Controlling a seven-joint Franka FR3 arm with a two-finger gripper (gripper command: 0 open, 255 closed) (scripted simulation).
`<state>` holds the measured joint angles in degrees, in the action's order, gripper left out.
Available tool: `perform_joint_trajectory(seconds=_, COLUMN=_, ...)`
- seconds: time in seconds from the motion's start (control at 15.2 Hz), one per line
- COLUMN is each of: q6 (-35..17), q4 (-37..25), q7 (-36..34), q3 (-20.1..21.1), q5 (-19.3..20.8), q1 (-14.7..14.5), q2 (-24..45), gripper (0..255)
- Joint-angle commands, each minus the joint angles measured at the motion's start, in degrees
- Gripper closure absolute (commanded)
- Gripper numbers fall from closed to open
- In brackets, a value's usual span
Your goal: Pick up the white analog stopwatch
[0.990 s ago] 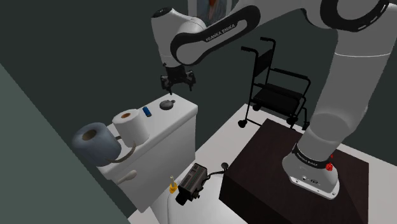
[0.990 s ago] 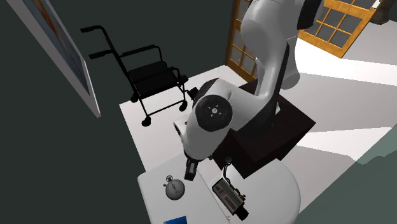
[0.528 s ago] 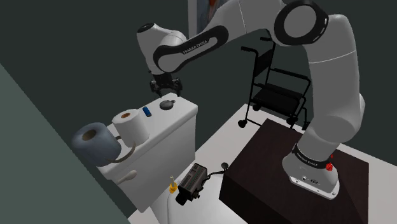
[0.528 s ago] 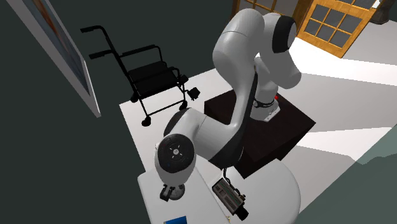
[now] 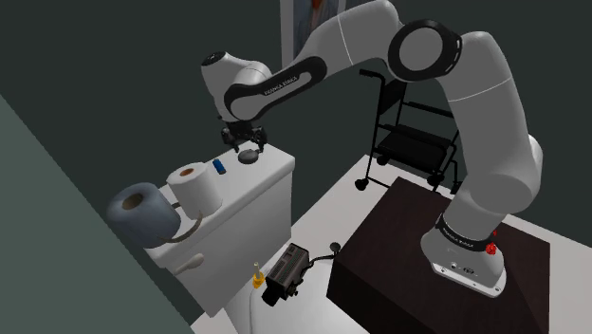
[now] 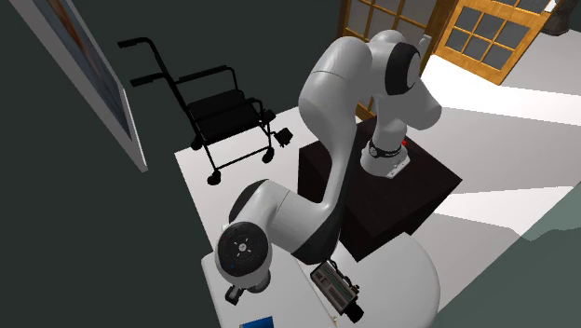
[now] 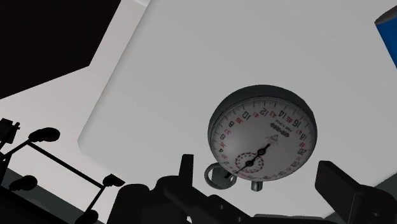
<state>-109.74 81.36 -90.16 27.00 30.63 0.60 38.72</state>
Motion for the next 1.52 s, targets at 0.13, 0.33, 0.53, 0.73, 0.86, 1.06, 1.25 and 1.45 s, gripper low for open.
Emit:
perform_joint_trajectory(seconds=0.13, q6=-1.4, q4=0.5, q7=-0.5, q3=-0.3, q5=0.5, q1=-0.1, q2=0.9, gripper=0)
perform_joint_trajectory(seconds=0.33, q6=-1.2, q4=0.3, q7=-0.5, q3=-0.3, q5=0.5, q1=-0.2, q2=1.0, gripper=255)
perform_joint_trajectory(seconds=0.53, q6=-1.2, q4=0.3, q7=-0.5, q3=-0.3, q5=0.5, q1=-0.2, q2=1.0, gripper=255)
perform_joint_trajectory(seconds=0.73, q6=-1.3, q4=0.4, q7=-0.5, q3=-0.3, q5=0.5, q1=-0.2, q2=1.0, gripper=255)
perform_joint_trajectory(seconds=0.86, q6=-0.9, q4=0.3, q7=-0.3, q3=-0.2, q5=0.3, q1=-0.1, q2=0.6, gripper=255)
perform_joint_trajectory(seconds=1.06, q6=0.7, q4=-0.5, q7=0.3, q3=0.1, q5=-0.2, q1=0.0, q2=-0.3, gripper=255)
perform_joint_trajectory(seconds=1.25, q6=2.4, q4=-1.4, q7=0.9, q3=0.4, q5=-0.7, q1=0.0, q2=-1.2, gripper=255)
perform_joint_trajectory(seconds=1.45, q6=4.1, q4=-2.6, q7=1.5, q3=0.7, q5=-1.2, q1=0.0, q2=-1.9, gripper=255)
